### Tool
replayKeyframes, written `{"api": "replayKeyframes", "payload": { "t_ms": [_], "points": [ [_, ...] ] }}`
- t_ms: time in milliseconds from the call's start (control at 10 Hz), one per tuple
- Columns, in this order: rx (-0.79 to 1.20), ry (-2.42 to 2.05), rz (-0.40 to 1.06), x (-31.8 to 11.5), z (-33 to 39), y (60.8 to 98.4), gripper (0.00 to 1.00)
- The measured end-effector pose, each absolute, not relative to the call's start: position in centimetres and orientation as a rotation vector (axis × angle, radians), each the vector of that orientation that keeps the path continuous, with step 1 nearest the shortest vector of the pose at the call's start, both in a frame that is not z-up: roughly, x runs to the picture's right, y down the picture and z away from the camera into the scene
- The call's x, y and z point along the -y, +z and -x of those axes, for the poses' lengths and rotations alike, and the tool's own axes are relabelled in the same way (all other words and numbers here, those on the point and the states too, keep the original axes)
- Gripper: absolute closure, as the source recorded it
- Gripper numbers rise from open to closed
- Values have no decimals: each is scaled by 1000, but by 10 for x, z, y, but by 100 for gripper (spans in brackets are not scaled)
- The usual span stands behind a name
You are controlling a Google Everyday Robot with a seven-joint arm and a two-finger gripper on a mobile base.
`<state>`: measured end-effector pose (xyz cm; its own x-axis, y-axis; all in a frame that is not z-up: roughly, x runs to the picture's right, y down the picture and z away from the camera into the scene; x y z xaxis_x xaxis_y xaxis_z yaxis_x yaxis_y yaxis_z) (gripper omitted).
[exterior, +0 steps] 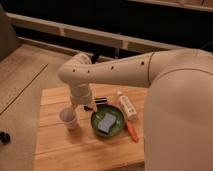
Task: Place the pepper in the ceramic cup
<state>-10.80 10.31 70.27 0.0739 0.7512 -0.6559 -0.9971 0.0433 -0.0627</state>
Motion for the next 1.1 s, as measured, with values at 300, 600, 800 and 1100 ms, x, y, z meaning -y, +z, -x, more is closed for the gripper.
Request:
{"api": "replayKeyframes", "payload": {
  "t_ms": [300, 600, 800, 1100],
  "points": [
    [-522, 1433, 591, -103, 108, 703, 35],
    [-518, 1429, 583, -102, 108, 703, 35],
    [-471, 1389, 509, -90, 95, 710, 35],
    [-438, 1346, 311, -65, 27, 708, 35]
  ]
}}
